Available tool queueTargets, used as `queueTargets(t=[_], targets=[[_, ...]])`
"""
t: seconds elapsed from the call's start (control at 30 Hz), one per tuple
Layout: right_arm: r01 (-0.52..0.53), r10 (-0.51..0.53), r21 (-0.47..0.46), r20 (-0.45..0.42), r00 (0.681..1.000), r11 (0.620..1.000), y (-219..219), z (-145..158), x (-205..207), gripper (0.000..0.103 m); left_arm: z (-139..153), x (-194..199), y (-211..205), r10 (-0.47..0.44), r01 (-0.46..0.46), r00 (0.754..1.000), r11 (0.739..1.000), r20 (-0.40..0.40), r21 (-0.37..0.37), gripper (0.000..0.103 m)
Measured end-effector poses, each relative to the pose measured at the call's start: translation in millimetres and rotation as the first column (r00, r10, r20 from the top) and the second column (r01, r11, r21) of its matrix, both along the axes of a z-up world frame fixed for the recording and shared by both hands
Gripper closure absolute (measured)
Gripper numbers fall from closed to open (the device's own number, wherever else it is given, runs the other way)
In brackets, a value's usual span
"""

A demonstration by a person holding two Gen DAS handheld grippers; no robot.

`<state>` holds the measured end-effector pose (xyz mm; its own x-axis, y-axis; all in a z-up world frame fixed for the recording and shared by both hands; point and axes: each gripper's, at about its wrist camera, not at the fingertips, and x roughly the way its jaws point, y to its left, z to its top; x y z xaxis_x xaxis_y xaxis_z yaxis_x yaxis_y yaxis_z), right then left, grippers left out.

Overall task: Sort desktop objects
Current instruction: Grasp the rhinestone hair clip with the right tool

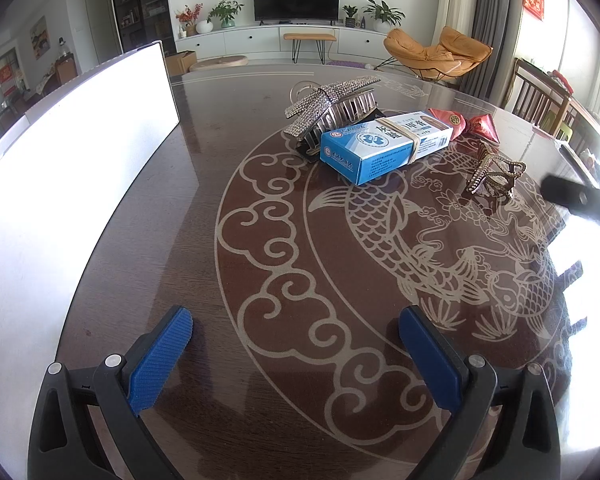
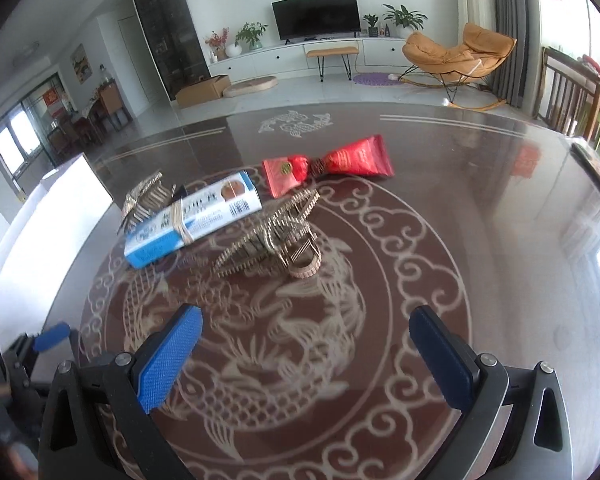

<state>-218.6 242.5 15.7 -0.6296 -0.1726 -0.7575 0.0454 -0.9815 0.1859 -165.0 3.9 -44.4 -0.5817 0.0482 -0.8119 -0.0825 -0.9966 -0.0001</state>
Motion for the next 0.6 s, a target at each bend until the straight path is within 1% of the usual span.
queueTargets(t=[0.07,0.13,0.17,0.2,0.23,0.27,0.3,0.37,0.47,0.6], targets=[[-0.012,0.013,-0.034,0.048,0.999,0.999,-8.7,-2.1,-40.8,0.0,-0.2,-0.2,0.1,0.0,0.0,1.0,1.0,0.0,0.0,0.0],[0.017,-0.017,-0.006,0.092,0.996,1.0,-14.9,-9.9,-69.6,0.0,0.0,0.0,0.0,0.0,0.0,1.0,1.0,0.0,0.0,0.0],[0.013,-0.015,0.02,0.094,0.995,1.0,-18.9,-12.9,-77.5,0.004,-0.2,-0.3,0.1,0.0,0.0,1.0,1.0,0.0,0.0,0.0],[0.004,-0.009,0.057,0.09,0.996,0.998,-23.3,-15.6,-82.2,0.01,-0.2,-0.3,0.0,-0.001,0.001,1.0,1.0,0.0,0.0,0.0],[-0.01,0.002,0.089,0.091,0.996,0.996,-27.1,-18.8,-85.2,0.014,-0.3,-0.3,0.0,-0.001,0.001,1.0,1.0,0.0,0.0,0.0],[-0.027,0.016,0.108,0.101,0.995,0.994,-29.6,-22.8,-87.1,0.026,0.2,0.2,-0.4,-0.001,0.001,1.0,1.0,0.0,0.0,0.0],[-0.042,0.029,0.112,0.113,0.993,0.993,-30.3,-26.5,-86.9,0.033,-0.3,-0.3,-0.1,-0.001,0.001,1.0,1.0,0.0,0.0,0.0],[-0.069,0.058,0.126,0.089,0.994,0.99,-30.7,-25.0,-77.9,0.044,-0.3,0.0,-0.5,-0.002,0.002,1.0,1.0,0.0,0.001,0.0],[-0.113,0.102,0.134,0.087,0.991,0.984,-25.4,-25.3,-54.9,0.045,0.3,0.0,-0.1,-0.003,0.003,1.0,1.0,0.0,0.001,0.0],[-0.148,0.14,0.151,0.061,0.988,0.977,-3.2,-25.5,2.7,0.044,0.6,0.3,-0.3,-0.004,0.004,1.0,1.0,0.0,0.001,0.0]])
